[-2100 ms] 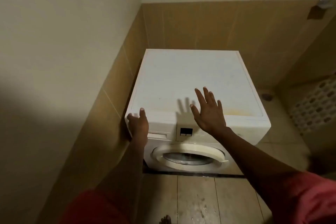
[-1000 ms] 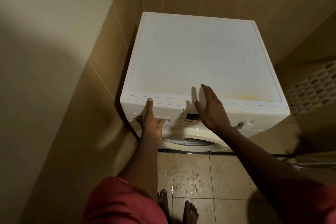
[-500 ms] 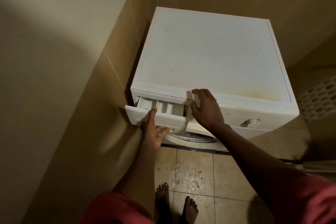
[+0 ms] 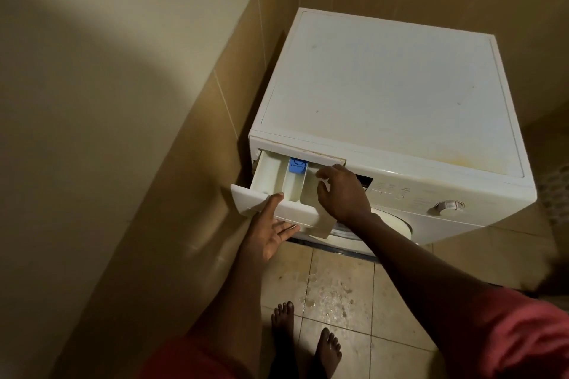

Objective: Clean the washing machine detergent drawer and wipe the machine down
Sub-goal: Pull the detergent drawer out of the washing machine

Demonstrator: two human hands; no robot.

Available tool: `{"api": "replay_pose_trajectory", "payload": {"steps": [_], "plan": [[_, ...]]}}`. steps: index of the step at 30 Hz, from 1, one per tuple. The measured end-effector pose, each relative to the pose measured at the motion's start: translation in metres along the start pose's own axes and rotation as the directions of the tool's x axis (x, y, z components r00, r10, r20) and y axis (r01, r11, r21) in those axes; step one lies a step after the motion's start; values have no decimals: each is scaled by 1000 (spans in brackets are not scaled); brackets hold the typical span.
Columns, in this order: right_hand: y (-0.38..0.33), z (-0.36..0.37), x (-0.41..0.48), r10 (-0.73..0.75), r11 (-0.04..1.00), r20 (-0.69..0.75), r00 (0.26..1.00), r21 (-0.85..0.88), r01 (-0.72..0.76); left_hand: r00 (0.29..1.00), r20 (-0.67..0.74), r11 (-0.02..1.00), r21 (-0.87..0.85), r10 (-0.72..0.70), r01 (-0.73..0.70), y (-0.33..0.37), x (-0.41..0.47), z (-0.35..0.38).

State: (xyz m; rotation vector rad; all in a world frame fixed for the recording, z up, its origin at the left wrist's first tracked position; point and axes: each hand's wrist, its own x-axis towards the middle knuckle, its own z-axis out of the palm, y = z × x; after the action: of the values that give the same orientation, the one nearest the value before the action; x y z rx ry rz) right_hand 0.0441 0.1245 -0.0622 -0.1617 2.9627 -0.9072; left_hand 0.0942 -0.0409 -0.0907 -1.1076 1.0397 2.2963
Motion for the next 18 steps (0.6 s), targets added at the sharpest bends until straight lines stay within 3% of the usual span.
{"api": "replay_pose_trajectory", "payload": {"steps": [8, 11, 18], "plan": [[-11, 9, 4, -44, 992, 169, 985, -109, 64, 999, 36, 998, 53, -19, 17, -8, -8, -16], [-16, 13, 9, -9, 985, 297, 955, -164, 60, 999, 40, 999, 45, -27, 25, -7, -13, -14], [-26, 28, 24, 33, 959, 419, 907, -270, 89, 999, 41, 998, 59, -30, 27, -6, -14, -16]]}}
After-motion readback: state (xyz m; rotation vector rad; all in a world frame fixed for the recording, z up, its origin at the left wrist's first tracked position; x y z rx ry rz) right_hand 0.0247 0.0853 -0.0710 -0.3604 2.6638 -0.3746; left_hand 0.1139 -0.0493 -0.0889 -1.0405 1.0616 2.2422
